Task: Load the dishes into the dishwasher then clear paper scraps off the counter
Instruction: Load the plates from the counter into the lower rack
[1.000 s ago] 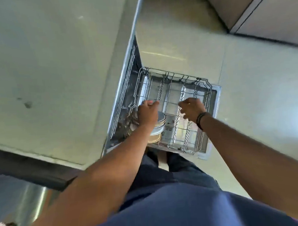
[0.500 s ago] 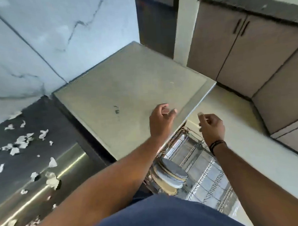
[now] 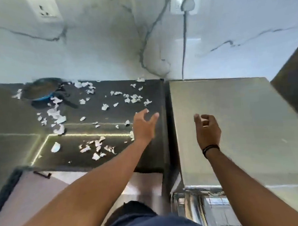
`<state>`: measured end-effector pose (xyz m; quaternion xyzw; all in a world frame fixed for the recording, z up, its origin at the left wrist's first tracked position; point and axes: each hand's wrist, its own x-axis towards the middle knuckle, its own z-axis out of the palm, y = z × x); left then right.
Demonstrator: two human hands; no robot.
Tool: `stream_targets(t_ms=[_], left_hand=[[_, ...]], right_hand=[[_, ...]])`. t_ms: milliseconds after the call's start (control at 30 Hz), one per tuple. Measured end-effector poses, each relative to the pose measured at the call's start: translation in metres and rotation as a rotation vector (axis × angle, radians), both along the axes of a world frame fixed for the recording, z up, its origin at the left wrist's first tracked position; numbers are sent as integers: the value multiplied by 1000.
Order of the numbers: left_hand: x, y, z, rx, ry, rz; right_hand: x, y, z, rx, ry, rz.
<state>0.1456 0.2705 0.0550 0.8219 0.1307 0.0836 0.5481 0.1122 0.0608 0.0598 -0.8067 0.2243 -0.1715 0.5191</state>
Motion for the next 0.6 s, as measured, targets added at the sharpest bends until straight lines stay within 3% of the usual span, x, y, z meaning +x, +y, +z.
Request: stream_targets(t_ms=[333,600], left_hand=[[-19,240,2,-106,10,502],[-87,441,3,-155,-15,889]], right_hand=[[88,244,23,-76,-28,510],[77,489,13,-34,0,879]])
